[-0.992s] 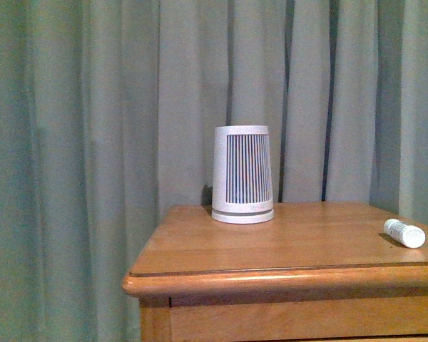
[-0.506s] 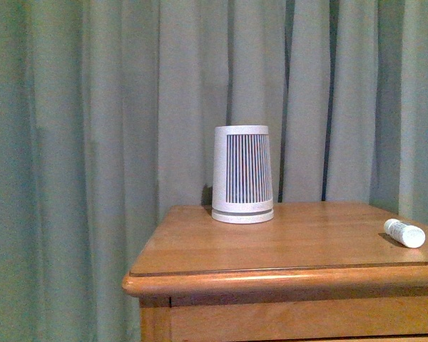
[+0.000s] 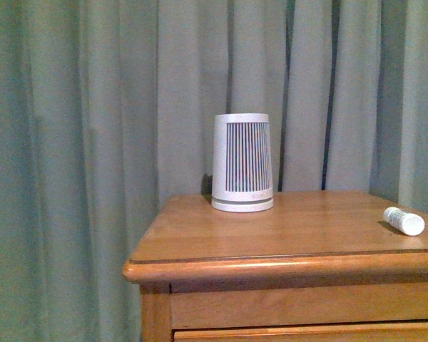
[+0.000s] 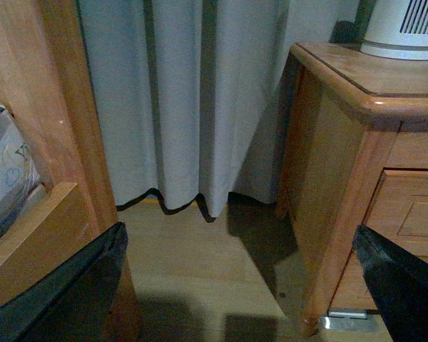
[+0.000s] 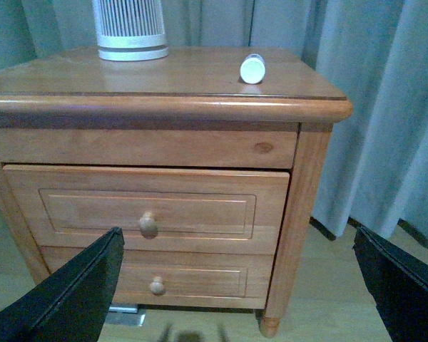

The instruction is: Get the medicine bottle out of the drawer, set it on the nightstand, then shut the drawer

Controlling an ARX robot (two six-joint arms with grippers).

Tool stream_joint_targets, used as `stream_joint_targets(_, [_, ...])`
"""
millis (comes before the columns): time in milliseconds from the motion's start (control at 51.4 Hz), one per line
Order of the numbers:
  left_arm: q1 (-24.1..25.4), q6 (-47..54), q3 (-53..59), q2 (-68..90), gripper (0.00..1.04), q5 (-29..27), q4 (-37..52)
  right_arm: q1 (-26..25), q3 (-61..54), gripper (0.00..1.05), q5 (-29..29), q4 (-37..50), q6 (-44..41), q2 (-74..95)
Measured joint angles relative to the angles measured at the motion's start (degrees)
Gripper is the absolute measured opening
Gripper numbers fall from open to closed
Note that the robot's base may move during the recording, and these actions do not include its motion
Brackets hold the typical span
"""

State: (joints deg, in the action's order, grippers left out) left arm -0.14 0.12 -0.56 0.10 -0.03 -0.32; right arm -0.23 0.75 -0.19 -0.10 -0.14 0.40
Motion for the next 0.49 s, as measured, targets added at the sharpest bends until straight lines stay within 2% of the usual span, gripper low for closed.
stream_joint_targets(486, [0.00, 0.00, 0.00, -0.02, 0.98, 0.00, 0.00, 0.00, 0.00, 0.98, 0.00, 0.00, 0.00, 0.00])
